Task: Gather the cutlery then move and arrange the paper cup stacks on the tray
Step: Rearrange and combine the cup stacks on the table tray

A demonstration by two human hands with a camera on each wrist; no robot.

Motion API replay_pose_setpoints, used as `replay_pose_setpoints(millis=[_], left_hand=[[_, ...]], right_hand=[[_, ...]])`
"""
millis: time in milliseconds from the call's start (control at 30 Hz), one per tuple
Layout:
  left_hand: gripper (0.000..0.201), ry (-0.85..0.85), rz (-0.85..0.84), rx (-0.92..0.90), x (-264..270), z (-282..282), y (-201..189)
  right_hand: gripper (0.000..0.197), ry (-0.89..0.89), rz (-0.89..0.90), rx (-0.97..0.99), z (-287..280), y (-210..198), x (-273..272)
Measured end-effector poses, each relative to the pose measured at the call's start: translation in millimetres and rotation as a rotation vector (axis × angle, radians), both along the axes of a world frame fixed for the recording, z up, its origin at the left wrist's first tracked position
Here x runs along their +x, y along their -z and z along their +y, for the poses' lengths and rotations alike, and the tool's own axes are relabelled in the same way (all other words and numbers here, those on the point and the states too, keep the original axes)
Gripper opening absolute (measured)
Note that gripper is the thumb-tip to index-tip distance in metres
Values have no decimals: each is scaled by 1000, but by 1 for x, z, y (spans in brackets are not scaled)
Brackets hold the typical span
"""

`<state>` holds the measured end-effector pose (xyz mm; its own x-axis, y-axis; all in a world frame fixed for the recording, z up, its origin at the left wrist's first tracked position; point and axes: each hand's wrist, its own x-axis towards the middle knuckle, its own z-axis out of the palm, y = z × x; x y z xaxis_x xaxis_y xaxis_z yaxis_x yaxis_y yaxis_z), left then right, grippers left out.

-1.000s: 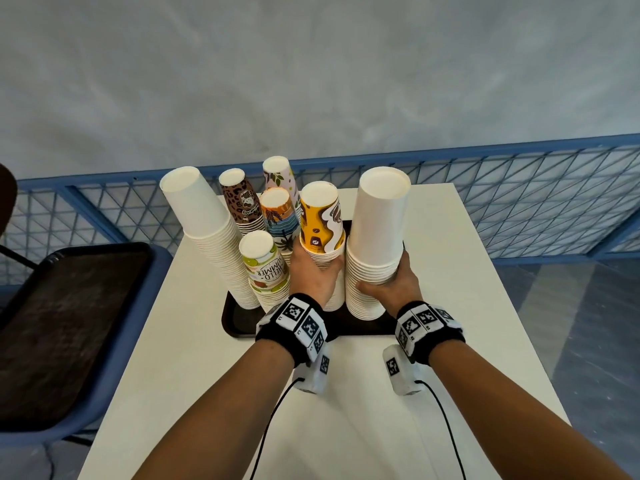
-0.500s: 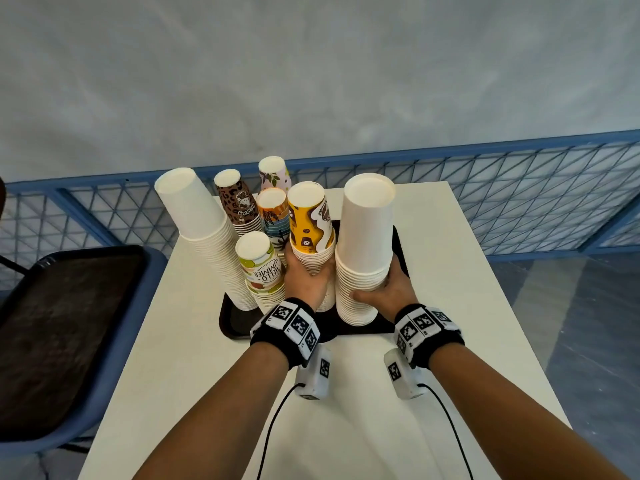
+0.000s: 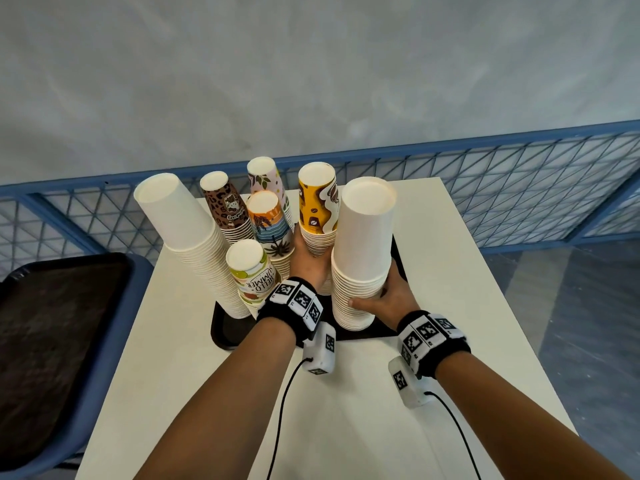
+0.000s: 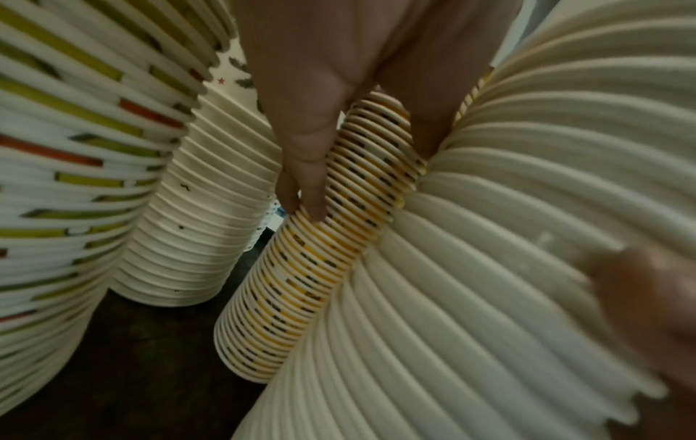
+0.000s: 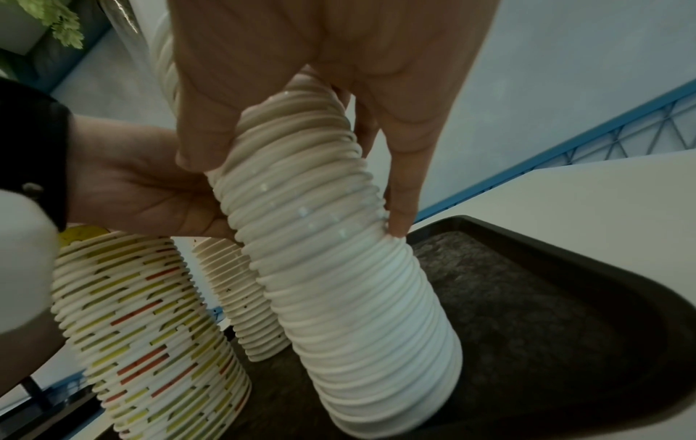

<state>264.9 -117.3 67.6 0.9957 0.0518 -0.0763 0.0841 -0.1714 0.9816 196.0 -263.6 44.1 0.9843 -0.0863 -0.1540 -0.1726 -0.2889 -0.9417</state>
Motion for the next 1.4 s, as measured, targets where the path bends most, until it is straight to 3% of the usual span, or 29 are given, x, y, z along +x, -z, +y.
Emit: replay_pose_setpoints(millis=[167,300,400,500,600,733,900,967,1200,1400], left_hand=[[92,33,186,47,-27,11,6],[90,158,15,105,-69,13,8],[86,144,-138,107,-80,11,-2],[82,46,-165,118,-78,13,-7],[86,22,-160,136,-78,15,-9],[90,10,-149,184,-79,17,-8],[91,-37,-113,189,-75,16,-7],[93,-59,-85,178,-74,14,-7],[89,-108,-88,170,-73,14,-3],[89,-138,-125,162,-69,23,4]], right_hand=[[104,-17,-1,-14,4,-1,-1],[102,-35,-27,54,19,-8,-7],[84,-20,-60,126,35,-15,-9],[78,-33,-78,155,47,-11,-6],[89,-70,-86,168,51,-4,-5],[85,-173,-95,40,36,11,-2],[64,83,-91,-55,8,-3,28],[60,59,-99,-47,2,-16,48],[103,-334,-15,-104,10,-14,93],[110,-418,72,-80,13,-5,100]])
